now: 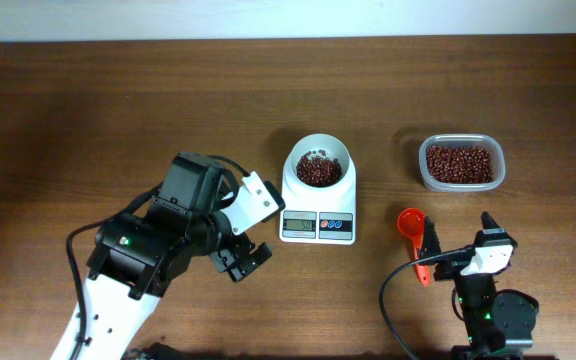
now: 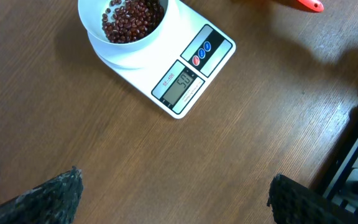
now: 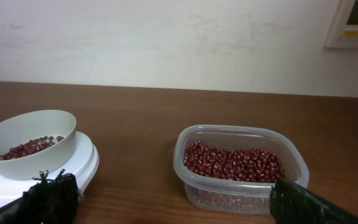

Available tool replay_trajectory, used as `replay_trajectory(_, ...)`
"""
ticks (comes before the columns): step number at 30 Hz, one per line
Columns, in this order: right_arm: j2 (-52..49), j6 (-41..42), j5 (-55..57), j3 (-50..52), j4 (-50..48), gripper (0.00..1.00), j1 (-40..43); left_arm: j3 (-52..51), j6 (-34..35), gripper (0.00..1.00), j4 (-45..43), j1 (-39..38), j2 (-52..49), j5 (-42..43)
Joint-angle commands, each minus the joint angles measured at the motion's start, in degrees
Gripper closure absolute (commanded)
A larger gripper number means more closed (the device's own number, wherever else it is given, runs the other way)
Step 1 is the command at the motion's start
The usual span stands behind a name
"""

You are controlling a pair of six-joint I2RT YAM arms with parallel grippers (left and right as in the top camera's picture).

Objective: Scoop and weigh 50g on scale

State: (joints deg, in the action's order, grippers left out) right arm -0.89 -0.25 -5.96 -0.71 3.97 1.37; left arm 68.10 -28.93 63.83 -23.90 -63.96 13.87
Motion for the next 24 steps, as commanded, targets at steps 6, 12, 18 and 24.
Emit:
replay_trajectory(6,0.7,-0.4,1.5,0.4,0.5,0.01,0.1,1.0,-0.7,0.01,-0.1,0.3,0.3,-0.2)
replay_trajectory(12,0.7,-0.4,1.5,0.4,0.3,0.01,-0.7,1.0,-0.7,0.01,-0.1,0.3,0.3,-0.2)
replay_trajectory(18,0.7,-0.4,1.5,0.4,0.3,0.01,-0.7,1.0,-0.7,0.01,-0.1,0.3,0.3,-0.2)
replay_trajectory(24,0.7,-0.4,1.5,0.4,0.3,0.01,-0.7,1.0,-0.7,0.01,-0.1,0.3,0.3,-0.2)
